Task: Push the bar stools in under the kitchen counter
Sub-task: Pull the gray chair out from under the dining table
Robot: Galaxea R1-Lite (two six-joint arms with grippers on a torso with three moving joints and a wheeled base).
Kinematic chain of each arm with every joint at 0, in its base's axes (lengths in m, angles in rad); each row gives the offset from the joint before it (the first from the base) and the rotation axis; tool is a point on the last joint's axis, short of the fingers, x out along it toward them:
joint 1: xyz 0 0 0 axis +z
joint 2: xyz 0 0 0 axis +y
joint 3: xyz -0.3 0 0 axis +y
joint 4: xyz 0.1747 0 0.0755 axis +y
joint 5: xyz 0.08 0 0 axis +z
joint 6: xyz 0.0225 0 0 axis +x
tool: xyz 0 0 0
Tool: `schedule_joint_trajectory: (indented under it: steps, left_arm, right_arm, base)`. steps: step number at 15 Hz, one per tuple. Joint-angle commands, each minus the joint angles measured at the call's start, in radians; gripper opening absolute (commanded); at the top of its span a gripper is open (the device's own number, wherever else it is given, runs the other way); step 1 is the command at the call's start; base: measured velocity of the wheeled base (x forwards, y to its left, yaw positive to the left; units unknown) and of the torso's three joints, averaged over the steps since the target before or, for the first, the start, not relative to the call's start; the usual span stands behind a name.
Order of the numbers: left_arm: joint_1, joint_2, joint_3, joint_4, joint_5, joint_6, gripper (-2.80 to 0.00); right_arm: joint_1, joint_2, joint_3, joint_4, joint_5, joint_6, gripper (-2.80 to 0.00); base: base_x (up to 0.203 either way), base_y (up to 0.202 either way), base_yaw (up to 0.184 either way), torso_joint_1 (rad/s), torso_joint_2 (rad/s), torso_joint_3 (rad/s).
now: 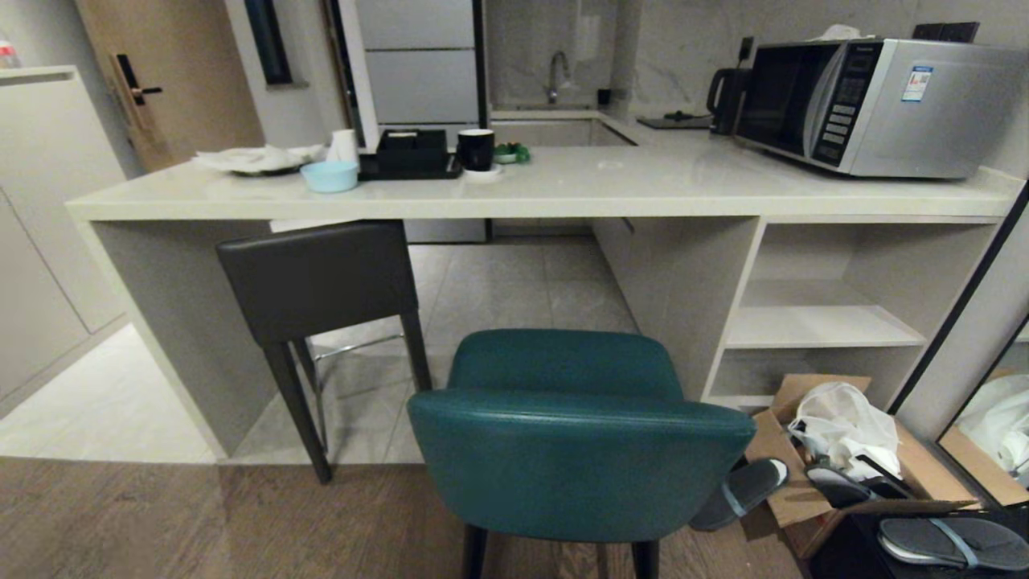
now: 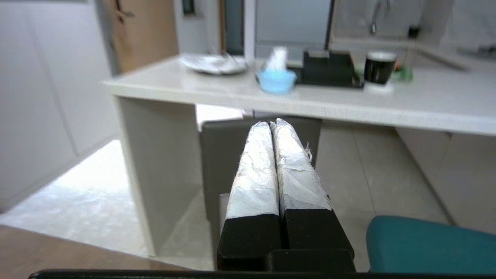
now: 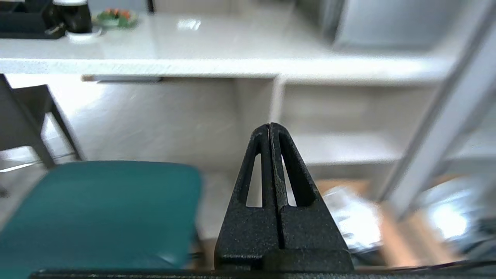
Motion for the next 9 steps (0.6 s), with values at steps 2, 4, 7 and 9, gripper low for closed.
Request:
schedule_joint_trajectory:
  steps: [2,4,7,9]
  left_arm:
    - [0.05,-0.426,-0.09,0.402,0.002,0.005,-2.8]
    - [0.113,-0.562,-0.083,0.484,-0.011,0.013,-2.8]
    - [0.121,-0.717,0.014,0.541,-0.048,0.034,-2.8]
    - [0.11,-0.819,0.085,0.599,-0.084,0.043,-2.8]
  right_arm:
    - [-0.111,-0.331,-0.101,0.245,-0.001,-0.081,-2.8]
    - [-0.153,-0.437,-0.124,0.301,0.004,-0.138,-2.8]
    - [-0.173,-0.588,-0.129,0.444,0.056,-0.187,-2.8]
    - [-0.192,-0.692,-0.114,0.556,0.089,-0.19,-2.8]
  base:
    - [0.0,0.0,0.0,0.0,0.0,0.0]
    - [0.0,0.0,0.0,0.0,0.0,0.0]
    - [0.0,0.0,0.0,0.0,0.0,0.0]
    - [0.0,0.0,0.0,0.0,0.0,0.0]
